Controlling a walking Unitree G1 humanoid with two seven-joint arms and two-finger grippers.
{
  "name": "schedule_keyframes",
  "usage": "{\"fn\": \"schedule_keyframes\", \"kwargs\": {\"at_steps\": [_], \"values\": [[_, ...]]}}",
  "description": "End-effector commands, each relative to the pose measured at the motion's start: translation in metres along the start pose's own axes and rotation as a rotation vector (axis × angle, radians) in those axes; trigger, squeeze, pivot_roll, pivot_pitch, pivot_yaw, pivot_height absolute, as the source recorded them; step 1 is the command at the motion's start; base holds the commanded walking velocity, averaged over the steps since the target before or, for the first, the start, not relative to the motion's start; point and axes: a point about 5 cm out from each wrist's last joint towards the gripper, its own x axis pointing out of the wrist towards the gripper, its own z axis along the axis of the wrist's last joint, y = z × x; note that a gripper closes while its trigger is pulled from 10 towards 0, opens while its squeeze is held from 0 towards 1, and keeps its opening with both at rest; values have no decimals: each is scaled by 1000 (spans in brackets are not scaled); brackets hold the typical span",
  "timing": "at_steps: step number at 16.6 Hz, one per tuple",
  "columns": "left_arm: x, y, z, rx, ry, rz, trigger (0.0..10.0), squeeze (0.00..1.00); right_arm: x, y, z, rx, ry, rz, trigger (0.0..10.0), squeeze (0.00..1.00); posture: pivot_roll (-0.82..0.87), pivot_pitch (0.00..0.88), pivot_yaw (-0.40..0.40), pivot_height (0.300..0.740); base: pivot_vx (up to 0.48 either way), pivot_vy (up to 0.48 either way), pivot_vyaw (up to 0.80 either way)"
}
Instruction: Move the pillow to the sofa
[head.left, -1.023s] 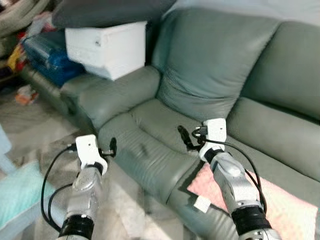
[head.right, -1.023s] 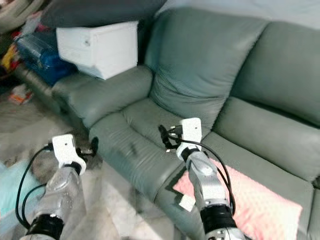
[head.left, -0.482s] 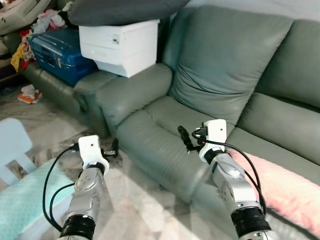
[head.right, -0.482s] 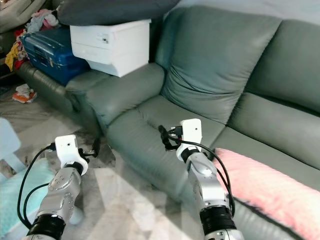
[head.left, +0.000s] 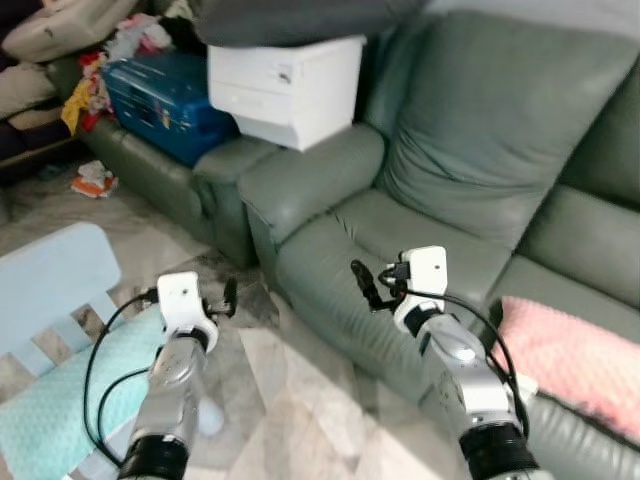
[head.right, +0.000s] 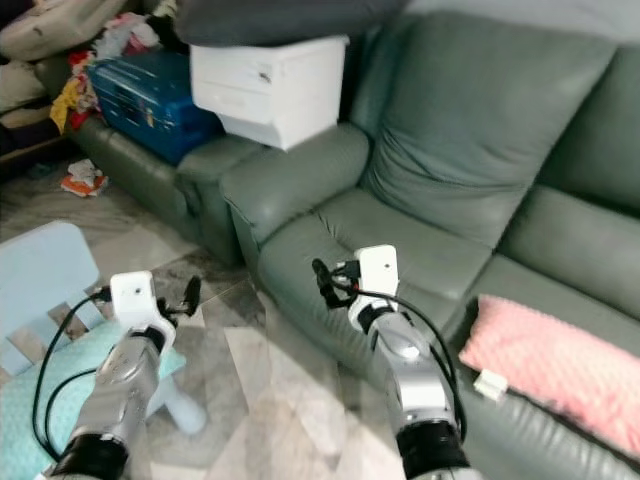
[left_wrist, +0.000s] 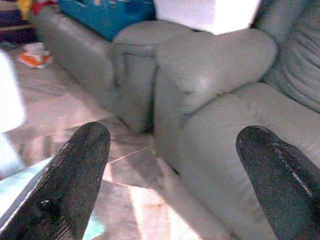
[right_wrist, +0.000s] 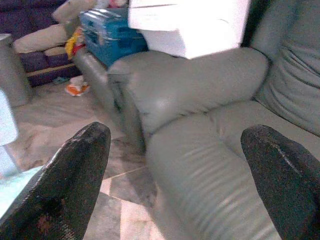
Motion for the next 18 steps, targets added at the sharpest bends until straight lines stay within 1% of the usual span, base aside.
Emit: {"fn": "schedule_keyframes", "kwargs": {"at_steps": [1,15,18], "values": [[1,-2,3,5,-9,0,10000,0,1,2,6,-14,-16,11,10000,0,-135,0,28,740,0,0,800],[4,-4,6,22,-14,-15,10000,0,3,4,6,-16,-19,11,10000,0,-136,0,35,740,0,0,800],[5,-2,9,8,-27,-4,10000,0,3,4,6,-7,-22,8,10000,0,-137,0,37,740,0,0,0]]}}
